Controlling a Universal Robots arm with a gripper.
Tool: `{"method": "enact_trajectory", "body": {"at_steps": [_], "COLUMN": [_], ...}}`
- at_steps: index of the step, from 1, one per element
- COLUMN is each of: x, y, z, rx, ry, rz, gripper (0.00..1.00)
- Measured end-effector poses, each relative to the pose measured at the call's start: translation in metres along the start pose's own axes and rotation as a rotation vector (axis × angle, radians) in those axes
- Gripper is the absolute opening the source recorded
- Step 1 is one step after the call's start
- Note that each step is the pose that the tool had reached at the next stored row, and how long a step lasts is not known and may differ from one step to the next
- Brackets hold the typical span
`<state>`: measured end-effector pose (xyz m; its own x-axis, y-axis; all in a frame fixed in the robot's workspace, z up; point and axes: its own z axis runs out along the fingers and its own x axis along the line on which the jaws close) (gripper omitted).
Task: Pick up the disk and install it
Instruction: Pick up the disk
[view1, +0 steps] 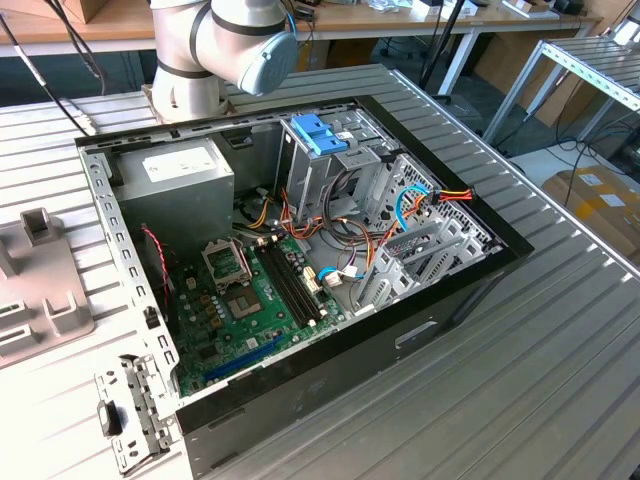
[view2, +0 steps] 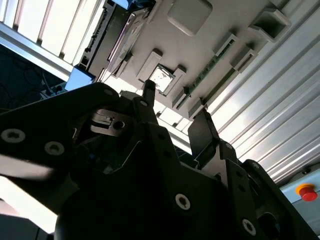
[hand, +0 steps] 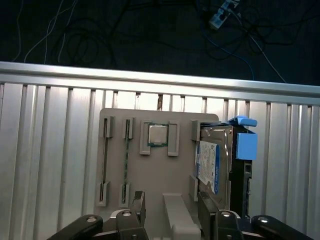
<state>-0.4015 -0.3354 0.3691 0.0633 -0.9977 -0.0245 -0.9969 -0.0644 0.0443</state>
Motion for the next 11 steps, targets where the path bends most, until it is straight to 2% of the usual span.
{"method": "enact_trajectory", "body": {"at_steps": [5, 11], "x": [-0.0029, -0.0118], "y": [-0.0002, -0.0009], "z": [0.0012, 0.0030], "rx": [0.0000, 0.0000], "ry": [0.0000, 0.0000], "rz": [0.000, 0.000], "gripper": [0.54, 0.54]}}
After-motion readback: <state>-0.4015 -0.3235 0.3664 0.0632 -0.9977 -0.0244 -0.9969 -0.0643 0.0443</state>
